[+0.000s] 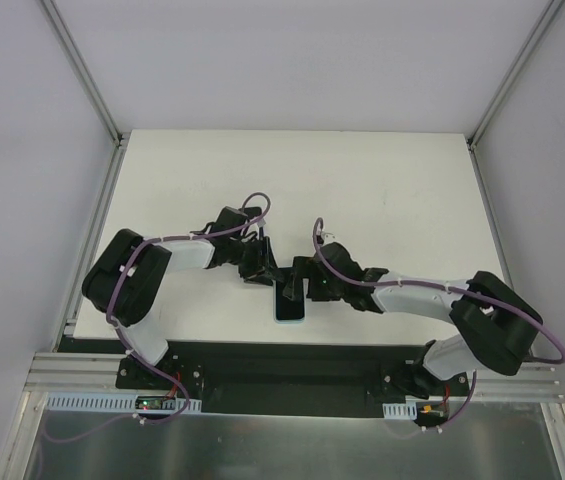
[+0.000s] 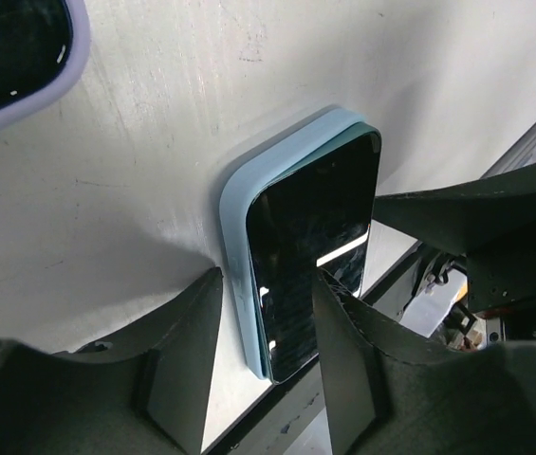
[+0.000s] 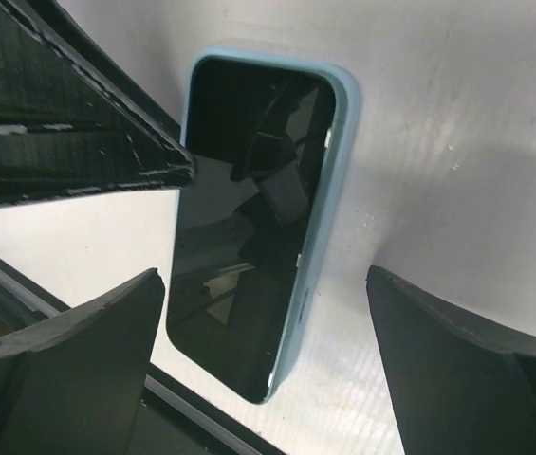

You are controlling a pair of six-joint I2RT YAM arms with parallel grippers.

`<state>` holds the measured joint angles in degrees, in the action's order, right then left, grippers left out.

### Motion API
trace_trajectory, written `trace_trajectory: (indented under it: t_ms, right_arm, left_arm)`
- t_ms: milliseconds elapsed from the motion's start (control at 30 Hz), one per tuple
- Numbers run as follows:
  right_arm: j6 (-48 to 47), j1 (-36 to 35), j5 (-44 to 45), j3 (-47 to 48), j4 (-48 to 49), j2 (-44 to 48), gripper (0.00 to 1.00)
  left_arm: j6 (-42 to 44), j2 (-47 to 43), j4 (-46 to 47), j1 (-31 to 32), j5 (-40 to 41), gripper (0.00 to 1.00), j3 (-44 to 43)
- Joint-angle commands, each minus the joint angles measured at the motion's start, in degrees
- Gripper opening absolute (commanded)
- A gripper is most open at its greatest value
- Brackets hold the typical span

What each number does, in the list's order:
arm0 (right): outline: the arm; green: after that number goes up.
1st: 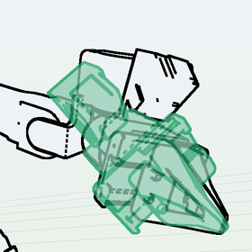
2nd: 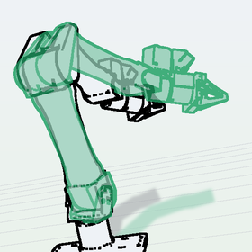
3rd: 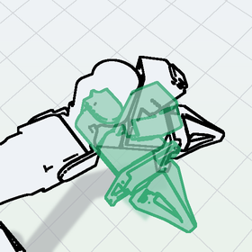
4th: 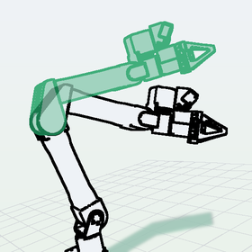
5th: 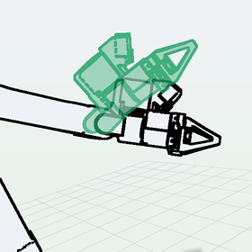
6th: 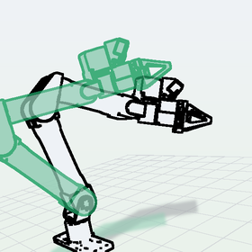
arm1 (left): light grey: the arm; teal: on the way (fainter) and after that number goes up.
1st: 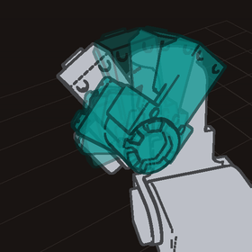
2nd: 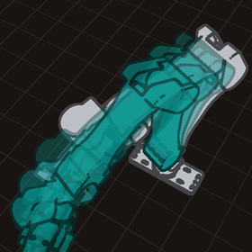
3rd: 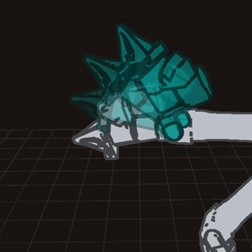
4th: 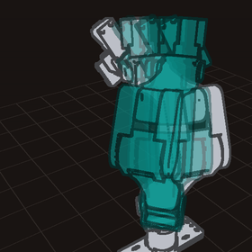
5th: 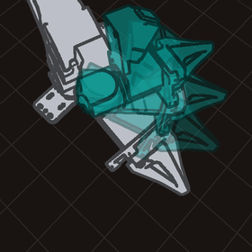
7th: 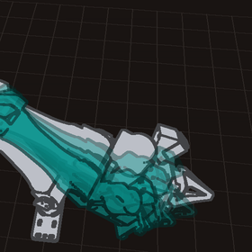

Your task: Put the phone into the phone case

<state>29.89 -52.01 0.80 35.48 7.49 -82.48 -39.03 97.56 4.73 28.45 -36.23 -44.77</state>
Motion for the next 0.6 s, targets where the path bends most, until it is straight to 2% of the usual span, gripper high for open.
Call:
trace_trajectory:
  t_ms: [0,367,467,567]
  right_arm:
    - [0.17,-0.11,-0.88,3.27,-0.28,-1.81,0.9]
    - [-0.09,1.56,-9.14,7.32,0.6,-4.36,0.9]
    - [-0.1,2.78,-12.65,6.53,3.14,-2.87,0.9]
    - [2.97,4.63,-20.11,4.6,9.54,-2.34,0.91]
  left_arm:
    - [-0.09,1.41,0.01,0.47,-0.33,0.4,-0.05]
    - [-4.57,0.88,3.53,0.47,-4.11,0.2,2.15]
    - [-5.62,0.18,4.84,0.47,-5.43,0.16,2.76]
    - [-7.02,-0.09,6.51,0.47,-6.92,0.14,3.46]
